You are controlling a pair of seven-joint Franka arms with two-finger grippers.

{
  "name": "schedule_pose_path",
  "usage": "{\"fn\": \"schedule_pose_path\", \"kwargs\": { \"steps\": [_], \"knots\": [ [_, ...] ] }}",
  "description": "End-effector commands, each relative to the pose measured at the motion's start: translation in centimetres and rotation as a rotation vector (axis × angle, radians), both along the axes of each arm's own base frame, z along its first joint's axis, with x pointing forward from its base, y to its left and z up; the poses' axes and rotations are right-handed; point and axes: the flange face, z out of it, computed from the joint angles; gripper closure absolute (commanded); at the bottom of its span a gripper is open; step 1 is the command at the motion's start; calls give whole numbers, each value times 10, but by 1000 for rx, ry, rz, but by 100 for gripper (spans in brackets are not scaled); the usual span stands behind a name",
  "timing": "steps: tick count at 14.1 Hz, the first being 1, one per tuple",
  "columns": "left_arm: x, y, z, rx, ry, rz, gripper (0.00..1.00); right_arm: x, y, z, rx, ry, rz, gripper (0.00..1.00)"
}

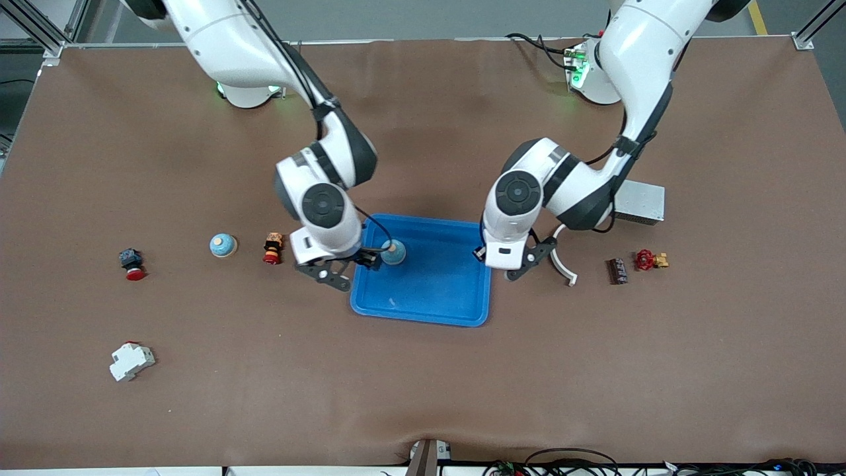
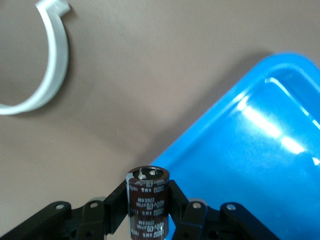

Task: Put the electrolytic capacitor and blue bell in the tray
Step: 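Move the right gripper to the second bell while the left gripper lowers the capacitor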

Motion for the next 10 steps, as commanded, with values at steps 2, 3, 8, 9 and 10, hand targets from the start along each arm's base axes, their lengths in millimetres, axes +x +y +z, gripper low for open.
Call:
{"fn": "schedule_pose_path", "kwargs": {
  "steps": [2, 3, 8, 9, 10],
  "knots": [
    [4, -14, -20, 4, 12, 11, 100, -13, -116, 41, 23, 20, 158, 0],
    [0, -22, -23, 2, 14, 21, 100, -15, -140, 44, 31, 14, 198, 0],
    [-11, -37, -26, 9, 14, 57, 100, -37, -246, 13, 53, -56, 326, 0],
    [-14, -42, -26, 1, 8, 61, 100, -42, -262, 6, 53, -67, 348, 0],
    [-16, -50, -26, -18, -6, 72, 100, -46, -276, -2, 53, -76, 364, 0]
  ]
}}
